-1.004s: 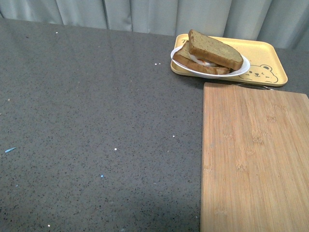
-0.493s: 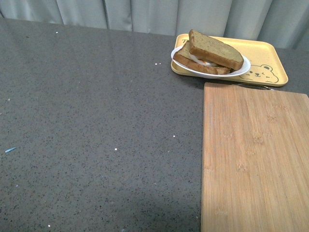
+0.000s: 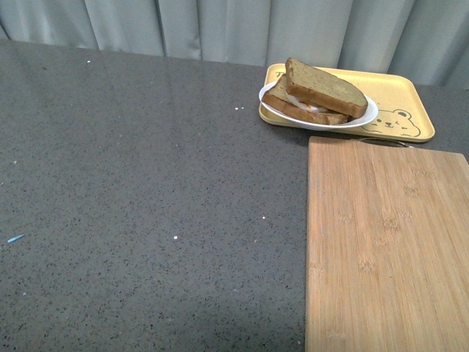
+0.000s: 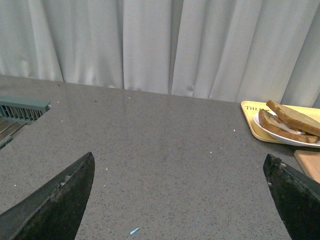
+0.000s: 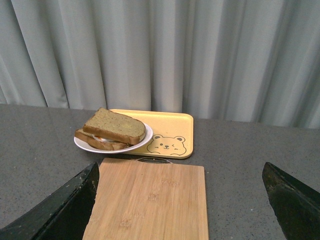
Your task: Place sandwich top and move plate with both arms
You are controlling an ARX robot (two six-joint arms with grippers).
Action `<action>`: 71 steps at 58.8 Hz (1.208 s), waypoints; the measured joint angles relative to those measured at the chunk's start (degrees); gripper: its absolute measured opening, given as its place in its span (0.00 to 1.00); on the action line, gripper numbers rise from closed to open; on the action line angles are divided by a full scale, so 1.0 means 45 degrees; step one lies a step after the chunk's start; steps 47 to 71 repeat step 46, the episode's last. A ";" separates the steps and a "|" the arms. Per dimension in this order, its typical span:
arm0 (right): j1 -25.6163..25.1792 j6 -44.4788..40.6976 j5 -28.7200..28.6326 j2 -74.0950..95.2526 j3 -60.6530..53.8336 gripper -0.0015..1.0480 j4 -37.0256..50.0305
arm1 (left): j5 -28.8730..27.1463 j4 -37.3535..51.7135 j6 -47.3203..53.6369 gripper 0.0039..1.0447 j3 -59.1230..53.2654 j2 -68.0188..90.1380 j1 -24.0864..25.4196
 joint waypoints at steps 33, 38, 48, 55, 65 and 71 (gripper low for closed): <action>0.0000 0.0000 0.0000 0.0000 0.0000 0.91 0.0000 | 0.0000 0.0000 0.0000 0.94 0.0000 0.0000 0.0000; 0.0000 0.0000 0.0000 0.0000 0.0000 0.91 0.0000 | 0.0000 0.0000 0.0000 0.94 0.0000 0.0000 0.0000; 0.0000 0.0000 -0.0005 0.0000 0.0000 0.91 0.0000 | 0.0000 0.0000 0.0000 0.94 0.0000 0.0000 0.0000; 0.0000 0.0000 -0.0005 0.0000 0.0000 0.91 0.0000 | 0.0000 0.0000 0.0000 0.94 0.0000 0.0000 0.0000; 0.0000 0.0000 -0.0005 0.0000 0.0000 0.91 0.0000 | 0.0000 0.0000 0.0000 0.94 0.0000 0.0000 0.0000; 0.0000 0.0000 -0.0005 0.0000 0.0000 0.91 0.0000 | 0.0000 0.0000 0.0000 0.94 0.0000 0.0000 0.0000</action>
